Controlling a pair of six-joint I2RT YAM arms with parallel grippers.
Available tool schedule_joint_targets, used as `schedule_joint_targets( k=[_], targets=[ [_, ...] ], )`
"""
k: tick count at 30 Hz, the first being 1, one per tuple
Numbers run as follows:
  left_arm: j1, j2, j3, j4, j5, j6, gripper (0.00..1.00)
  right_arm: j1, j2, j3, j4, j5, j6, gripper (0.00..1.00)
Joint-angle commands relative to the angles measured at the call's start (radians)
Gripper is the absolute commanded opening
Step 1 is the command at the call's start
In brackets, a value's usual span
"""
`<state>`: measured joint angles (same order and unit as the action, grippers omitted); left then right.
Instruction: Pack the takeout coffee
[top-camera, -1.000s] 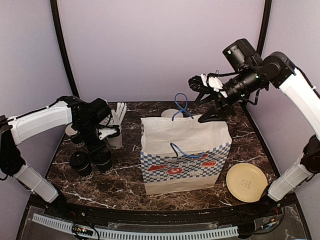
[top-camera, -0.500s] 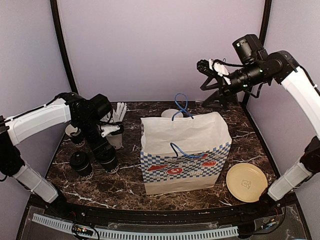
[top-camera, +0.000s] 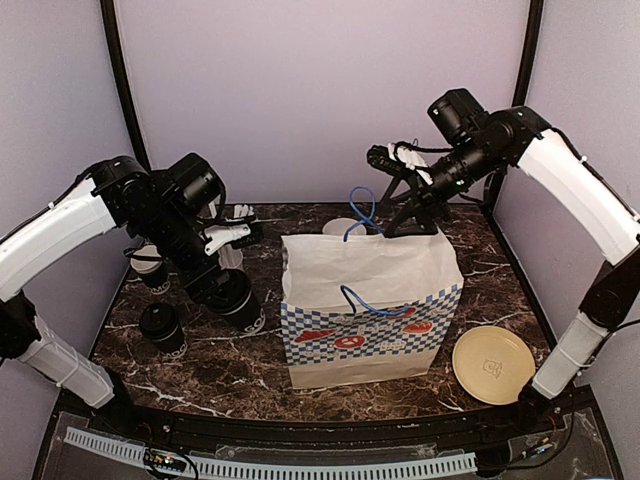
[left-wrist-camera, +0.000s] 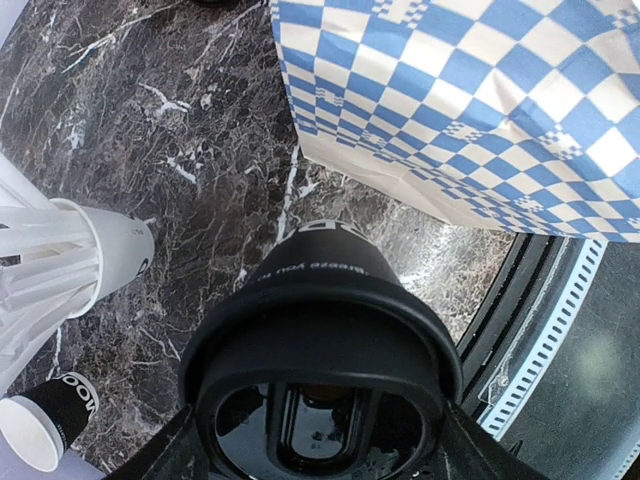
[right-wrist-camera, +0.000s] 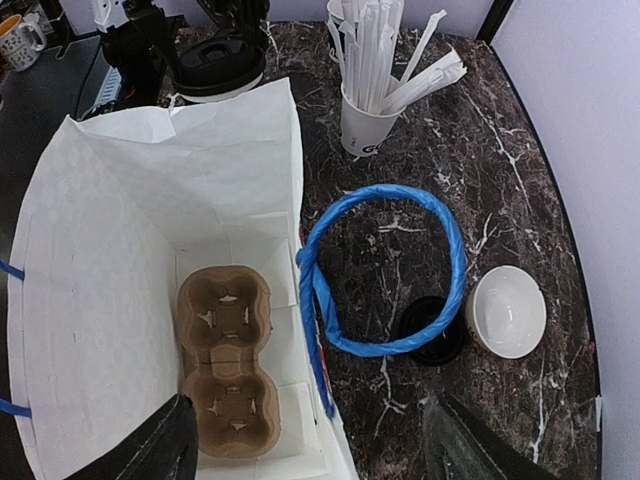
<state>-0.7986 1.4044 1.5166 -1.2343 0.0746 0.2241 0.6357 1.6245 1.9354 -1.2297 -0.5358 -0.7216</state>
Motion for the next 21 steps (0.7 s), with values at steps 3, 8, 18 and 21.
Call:
schedule_joint_targets(
  k=[3,8,18,21],
  targets=[
    [-0.037,-0.058,0.073,-0.075,0.007,-0.058,0.53,0.009,0.075,0.027,0.001,-0.035,-0.007,0.72],
    [-0.051,-0.095,0.104,-0.084,-0.013,-0.086,0.52,0.014,0.153,0.099,-0.009,-0.076,0.016,0.54],
    [-0.055,-0.145,0.3,-0.04,-0.063,-0.084,0.46,0.008,0.14,0.136,0.019,-0.038,0.066,0.0],
    [-0.058,-0.143,0.367,-0.017,-0.087,-0.084,0.45,0.004,0.087,0.109,0.06,0.005,0.098,0.0]
  ],
)
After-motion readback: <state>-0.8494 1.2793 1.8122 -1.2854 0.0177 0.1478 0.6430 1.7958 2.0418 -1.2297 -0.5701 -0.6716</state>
